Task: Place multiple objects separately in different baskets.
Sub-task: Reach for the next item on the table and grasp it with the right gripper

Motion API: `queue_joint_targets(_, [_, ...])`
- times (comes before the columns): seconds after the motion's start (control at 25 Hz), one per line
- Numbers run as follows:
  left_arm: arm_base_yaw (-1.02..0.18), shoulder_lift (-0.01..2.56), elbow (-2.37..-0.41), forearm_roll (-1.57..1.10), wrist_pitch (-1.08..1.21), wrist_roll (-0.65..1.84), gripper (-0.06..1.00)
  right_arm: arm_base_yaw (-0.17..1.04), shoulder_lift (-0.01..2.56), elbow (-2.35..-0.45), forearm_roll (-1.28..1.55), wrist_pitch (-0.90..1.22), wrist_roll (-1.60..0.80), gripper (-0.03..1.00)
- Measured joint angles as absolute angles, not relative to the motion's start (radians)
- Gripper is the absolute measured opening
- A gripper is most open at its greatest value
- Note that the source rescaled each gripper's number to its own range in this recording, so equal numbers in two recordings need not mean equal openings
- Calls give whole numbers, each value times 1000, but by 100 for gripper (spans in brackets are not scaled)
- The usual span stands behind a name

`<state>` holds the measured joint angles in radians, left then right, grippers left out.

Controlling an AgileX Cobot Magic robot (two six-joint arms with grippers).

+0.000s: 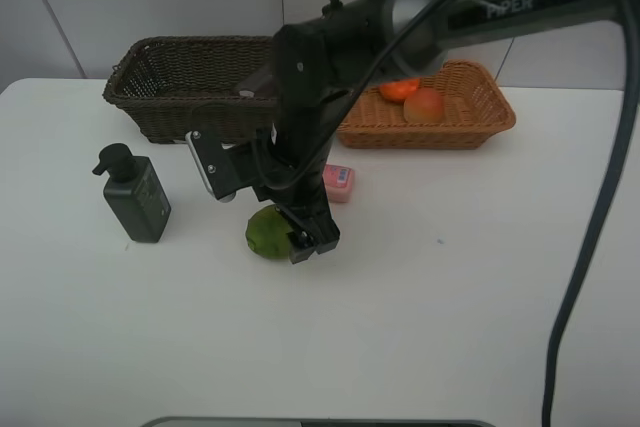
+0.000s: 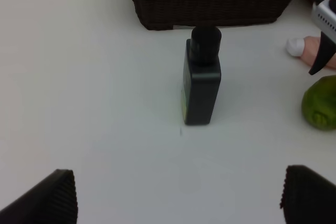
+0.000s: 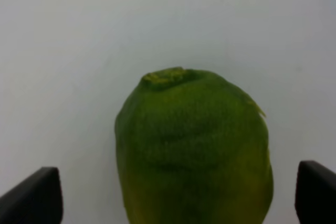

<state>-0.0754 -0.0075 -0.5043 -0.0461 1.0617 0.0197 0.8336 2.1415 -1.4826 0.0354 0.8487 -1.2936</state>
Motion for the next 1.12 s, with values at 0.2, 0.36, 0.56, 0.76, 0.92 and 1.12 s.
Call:
queue_joint_targets(0.2, [-75, -8, -504, -46, 1062, 20, 100, 835, 2166, -1483, 29, 834, -1294, 99])
queue_joint_targets(0.36, [-75, -8, -504, -46, 1062, 20, 100, 836, 2179, -1483, 28, 823, -1294, 99])
queue_joint_targets(0.56, [-75, -8, -504, -46, 1062, 20, 100, 836, 2198, -1483, 26, 804, -1294, 99])
queue_joint_targets(0.76, [-75, -8, -504, -46, 1062, 20, 100, 836, 2214, -1483, 26, 774, -1294, 97])
queue_joint_targets(0.92, [-75, -8, -504, -46, 1062, 20, 100, 836, 2214, -1483, 14, 749, -1294, 69])
queue_joint_targets(1.12, [-75, -8, -504, -46, 1062, 20, 100, 836, 2214, -1483, -8, 750, -1294, 66])
